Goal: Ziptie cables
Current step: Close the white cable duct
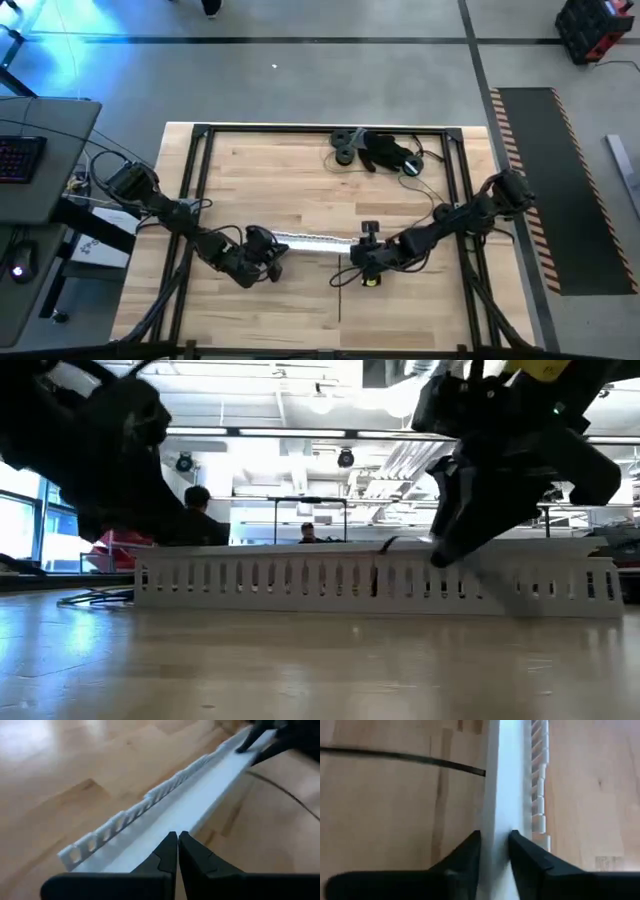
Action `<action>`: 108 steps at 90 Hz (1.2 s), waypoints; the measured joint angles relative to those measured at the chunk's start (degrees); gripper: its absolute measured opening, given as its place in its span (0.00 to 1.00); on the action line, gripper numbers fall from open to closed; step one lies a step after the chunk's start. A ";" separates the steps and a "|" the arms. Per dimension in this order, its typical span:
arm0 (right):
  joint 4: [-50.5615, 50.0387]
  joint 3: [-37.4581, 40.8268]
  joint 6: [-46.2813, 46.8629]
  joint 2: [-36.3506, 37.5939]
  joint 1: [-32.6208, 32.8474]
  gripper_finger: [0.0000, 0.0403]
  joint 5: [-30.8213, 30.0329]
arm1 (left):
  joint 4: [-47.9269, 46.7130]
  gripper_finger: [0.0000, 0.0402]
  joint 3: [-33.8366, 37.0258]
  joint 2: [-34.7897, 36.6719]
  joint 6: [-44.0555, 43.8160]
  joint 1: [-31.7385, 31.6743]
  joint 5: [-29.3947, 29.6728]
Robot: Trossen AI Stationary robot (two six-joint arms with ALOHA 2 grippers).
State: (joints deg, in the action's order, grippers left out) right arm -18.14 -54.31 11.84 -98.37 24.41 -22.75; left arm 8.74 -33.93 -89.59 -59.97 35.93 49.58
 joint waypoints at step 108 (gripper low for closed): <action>-6.33 -9.59 -14.83 -3.37 7.69 0.00 -31.80 | -3.33 0.24 -7.83 7.97 54.90 3.63 2.59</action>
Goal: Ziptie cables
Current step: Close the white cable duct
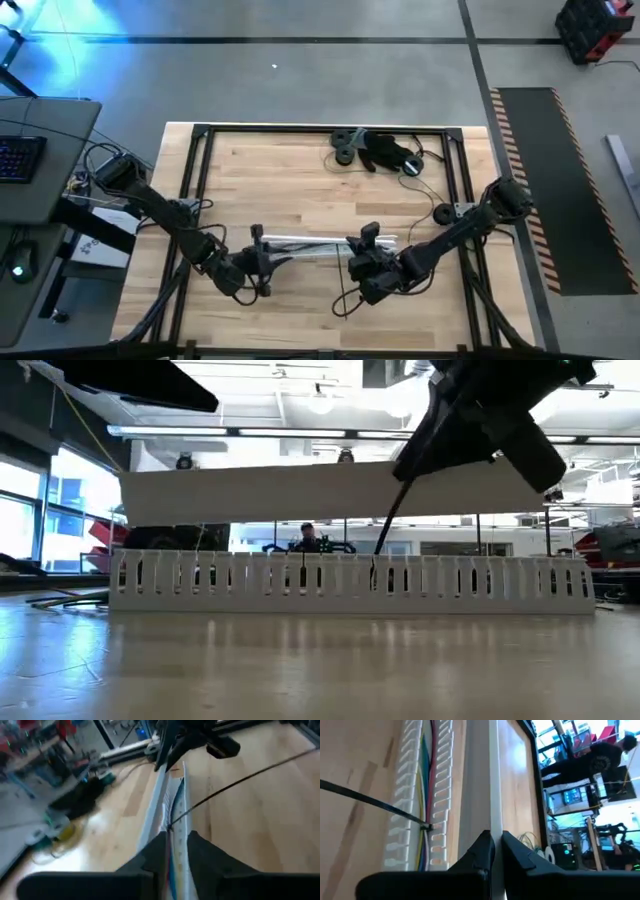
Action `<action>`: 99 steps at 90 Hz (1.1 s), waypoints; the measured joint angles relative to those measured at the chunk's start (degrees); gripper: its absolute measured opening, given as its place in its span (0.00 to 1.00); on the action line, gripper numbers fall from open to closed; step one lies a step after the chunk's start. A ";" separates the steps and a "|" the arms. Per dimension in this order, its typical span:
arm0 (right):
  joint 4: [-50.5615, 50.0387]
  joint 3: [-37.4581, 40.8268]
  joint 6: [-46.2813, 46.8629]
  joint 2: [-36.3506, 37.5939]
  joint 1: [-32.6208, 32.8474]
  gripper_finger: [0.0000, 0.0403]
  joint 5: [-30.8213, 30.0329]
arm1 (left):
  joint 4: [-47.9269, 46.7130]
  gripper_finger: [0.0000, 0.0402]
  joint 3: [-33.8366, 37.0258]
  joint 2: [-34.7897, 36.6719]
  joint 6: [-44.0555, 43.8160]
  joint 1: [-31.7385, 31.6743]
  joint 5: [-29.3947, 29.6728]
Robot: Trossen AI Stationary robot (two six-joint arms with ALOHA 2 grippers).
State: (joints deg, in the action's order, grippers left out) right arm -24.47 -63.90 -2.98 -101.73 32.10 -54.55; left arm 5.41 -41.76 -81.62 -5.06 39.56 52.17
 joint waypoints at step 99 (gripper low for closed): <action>1.90 -0.09 9.12 1.52 -0.62 0.23 9.16 | -16.25 0.07 -0.04 -5.53 -10.09 -4.71 4.93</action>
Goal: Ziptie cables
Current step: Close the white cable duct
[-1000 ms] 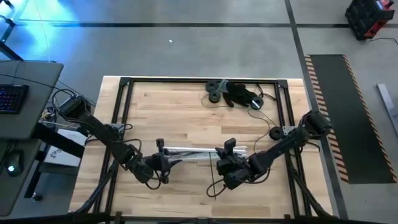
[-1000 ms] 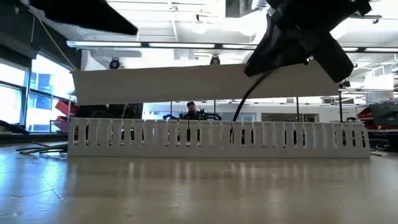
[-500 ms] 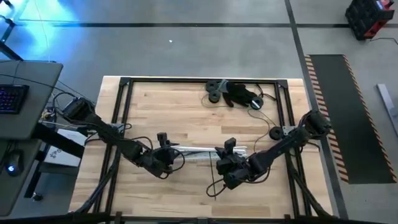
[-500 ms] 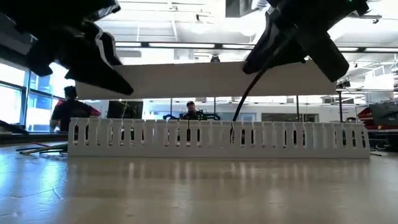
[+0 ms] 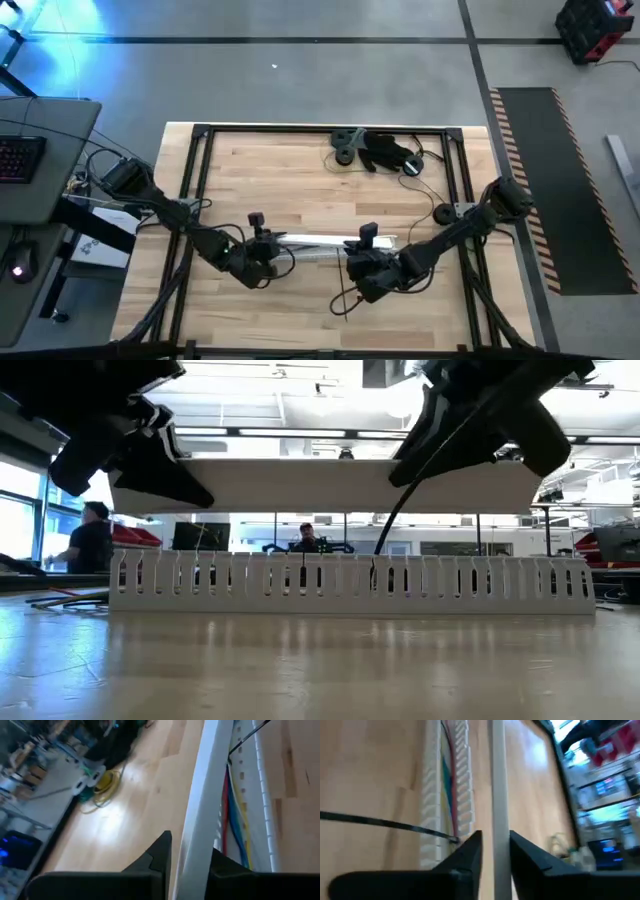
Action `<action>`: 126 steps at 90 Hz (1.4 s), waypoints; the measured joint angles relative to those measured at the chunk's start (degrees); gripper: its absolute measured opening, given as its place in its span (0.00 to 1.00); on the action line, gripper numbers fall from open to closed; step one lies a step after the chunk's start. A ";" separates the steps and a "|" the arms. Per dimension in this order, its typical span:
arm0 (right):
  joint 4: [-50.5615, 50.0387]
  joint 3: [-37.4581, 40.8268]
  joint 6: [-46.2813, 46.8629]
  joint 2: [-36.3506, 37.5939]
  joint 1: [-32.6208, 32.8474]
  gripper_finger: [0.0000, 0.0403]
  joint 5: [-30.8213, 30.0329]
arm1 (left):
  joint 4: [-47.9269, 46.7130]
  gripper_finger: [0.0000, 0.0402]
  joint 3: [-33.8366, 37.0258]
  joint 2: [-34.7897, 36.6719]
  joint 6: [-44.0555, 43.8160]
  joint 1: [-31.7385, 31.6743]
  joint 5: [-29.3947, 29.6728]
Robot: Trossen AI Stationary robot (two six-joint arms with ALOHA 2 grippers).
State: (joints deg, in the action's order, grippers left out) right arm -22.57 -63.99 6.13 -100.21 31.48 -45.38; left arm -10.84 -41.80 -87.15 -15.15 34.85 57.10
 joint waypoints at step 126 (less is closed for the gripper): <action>-4.21 0.09 9.25 3.34 -10.62 0.65 31.38 | -3.07 0.08 -21.72 -25.77 28.98 5.41 29.38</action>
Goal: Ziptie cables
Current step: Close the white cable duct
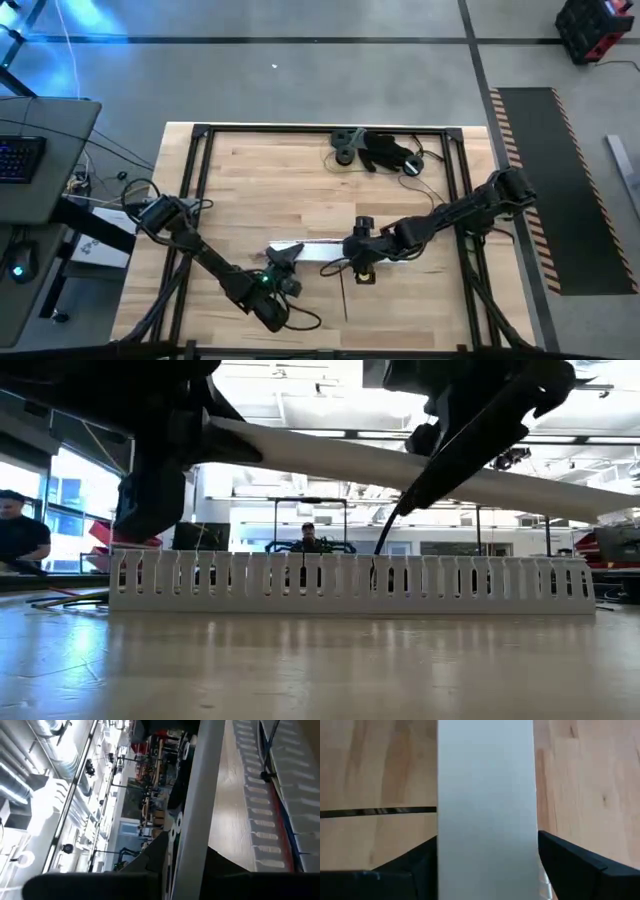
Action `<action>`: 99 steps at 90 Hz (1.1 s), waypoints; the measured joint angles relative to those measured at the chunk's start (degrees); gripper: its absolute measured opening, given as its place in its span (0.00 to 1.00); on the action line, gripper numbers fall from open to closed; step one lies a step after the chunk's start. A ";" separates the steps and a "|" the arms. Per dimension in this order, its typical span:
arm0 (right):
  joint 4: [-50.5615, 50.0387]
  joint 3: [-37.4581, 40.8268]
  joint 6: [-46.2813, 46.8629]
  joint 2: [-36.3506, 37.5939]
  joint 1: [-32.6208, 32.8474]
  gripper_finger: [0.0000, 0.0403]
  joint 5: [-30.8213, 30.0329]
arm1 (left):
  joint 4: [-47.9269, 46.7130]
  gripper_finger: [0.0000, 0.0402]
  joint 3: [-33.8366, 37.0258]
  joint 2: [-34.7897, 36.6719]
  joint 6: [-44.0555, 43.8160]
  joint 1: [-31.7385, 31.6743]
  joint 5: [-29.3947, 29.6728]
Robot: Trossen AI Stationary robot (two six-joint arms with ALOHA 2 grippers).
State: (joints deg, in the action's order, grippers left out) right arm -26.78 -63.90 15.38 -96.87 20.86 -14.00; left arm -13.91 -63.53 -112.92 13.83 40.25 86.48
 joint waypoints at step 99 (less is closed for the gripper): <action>-6.47 -1.04 -9.00 -0.85 -6.45 0.48 0.68 | -33.03 0.35 -0.02 26.70 -64.68 9.83 -18.62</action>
State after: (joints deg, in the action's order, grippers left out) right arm -33.24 -64.94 6.38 -97.72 14.41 -13.32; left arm -46.94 -63.55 -86.22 -50.85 50.08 67.86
